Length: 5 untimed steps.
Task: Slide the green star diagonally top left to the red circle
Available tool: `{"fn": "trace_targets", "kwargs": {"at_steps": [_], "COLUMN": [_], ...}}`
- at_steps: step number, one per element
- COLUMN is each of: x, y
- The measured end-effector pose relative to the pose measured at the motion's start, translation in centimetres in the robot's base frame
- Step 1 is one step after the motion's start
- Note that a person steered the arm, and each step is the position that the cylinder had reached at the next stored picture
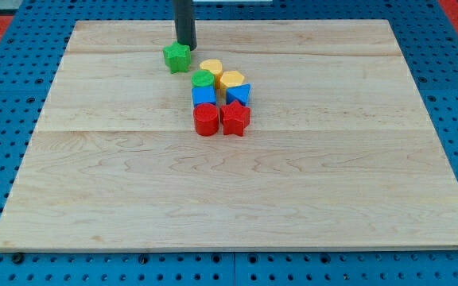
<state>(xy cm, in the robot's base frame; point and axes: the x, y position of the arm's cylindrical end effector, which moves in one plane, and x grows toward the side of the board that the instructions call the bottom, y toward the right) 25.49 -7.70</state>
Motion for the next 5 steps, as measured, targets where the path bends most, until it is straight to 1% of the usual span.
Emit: {"fn": "trace_targets", "kwargs": {"at_steps": [1, 3, 4, 5], "x": [-0.8, -0.9, 0.4, 2.8], "y": [0.0, 0.0, -0.3, -1.7]}}
